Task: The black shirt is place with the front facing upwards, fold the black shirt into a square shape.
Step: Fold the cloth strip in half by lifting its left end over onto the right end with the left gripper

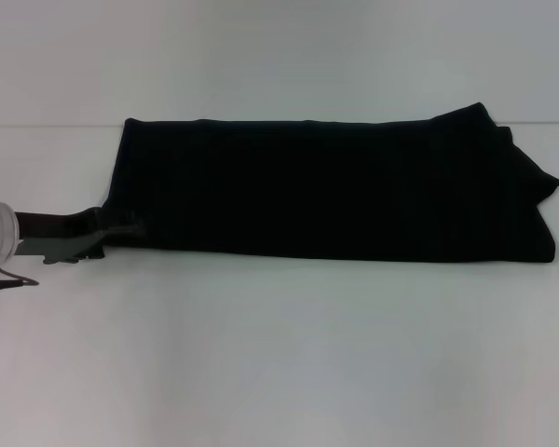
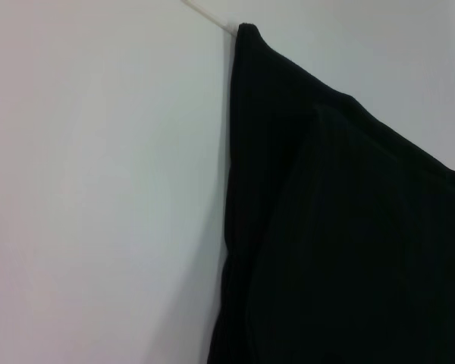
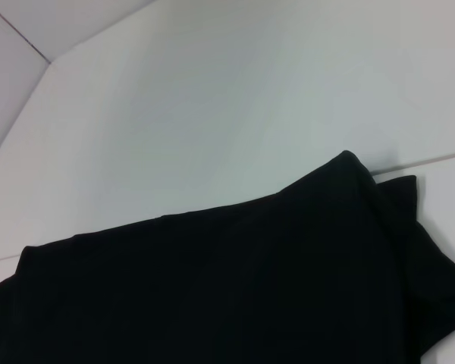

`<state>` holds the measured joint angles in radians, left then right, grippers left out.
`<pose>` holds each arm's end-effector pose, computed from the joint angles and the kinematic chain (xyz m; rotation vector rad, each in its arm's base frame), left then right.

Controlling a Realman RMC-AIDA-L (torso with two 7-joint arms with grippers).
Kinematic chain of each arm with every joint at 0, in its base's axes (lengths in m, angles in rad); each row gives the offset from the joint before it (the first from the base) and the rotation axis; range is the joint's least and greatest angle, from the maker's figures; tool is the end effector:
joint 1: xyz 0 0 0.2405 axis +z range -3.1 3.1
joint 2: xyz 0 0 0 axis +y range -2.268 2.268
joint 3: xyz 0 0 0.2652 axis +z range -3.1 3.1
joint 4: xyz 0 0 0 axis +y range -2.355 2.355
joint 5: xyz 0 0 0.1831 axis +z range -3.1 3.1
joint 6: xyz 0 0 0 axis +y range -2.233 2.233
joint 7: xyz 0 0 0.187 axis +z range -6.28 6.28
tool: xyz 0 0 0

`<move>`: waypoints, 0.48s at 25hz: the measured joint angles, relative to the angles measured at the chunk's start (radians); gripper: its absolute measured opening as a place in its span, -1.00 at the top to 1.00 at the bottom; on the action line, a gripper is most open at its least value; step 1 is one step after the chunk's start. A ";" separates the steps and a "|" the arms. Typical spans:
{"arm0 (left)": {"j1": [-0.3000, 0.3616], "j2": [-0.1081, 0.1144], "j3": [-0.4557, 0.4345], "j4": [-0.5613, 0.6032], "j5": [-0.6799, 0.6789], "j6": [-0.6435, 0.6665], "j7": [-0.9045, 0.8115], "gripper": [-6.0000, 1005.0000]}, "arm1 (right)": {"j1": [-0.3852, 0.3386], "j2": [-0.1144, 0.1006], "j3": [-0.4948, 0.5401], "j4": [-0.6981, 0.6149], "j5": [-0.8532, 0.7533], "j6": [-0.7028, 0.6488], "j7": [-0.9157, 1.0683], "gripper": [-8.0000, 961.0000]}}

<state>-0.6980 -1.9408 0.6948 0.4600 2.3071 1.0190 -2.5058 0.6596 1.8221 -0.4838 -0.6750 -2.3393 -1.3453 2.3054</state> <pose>-0.3183 0.4096 -0.0133 -1.8437 -1.8523 -0.3784 0.3103 0.4119 0.0879 -2.0261 1.5592 0.4563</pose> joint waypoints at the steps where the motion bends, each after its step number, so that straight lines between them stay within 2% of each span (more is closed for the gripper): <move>1: -0.001 0.000 0.001 0.000 0.000 -0.002 0.000 -0.76 | 0.000 0.000 0.002 0.000 0.000 0.000 0.000 -0.59; 12: -0.019 0.004 0.002 0.000 0.000 -0.032 0.004 -0.76 | 0.000 -0.002 0.004 0.000 0.000 -0.002 0.002 -0.59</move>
<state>-0.7166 -1.9364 0.6965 0.4601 2.3070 0.9868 -2.5017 0.6596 1.8206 -0.4801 -0.6750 -2.3393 -1.3474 2.3072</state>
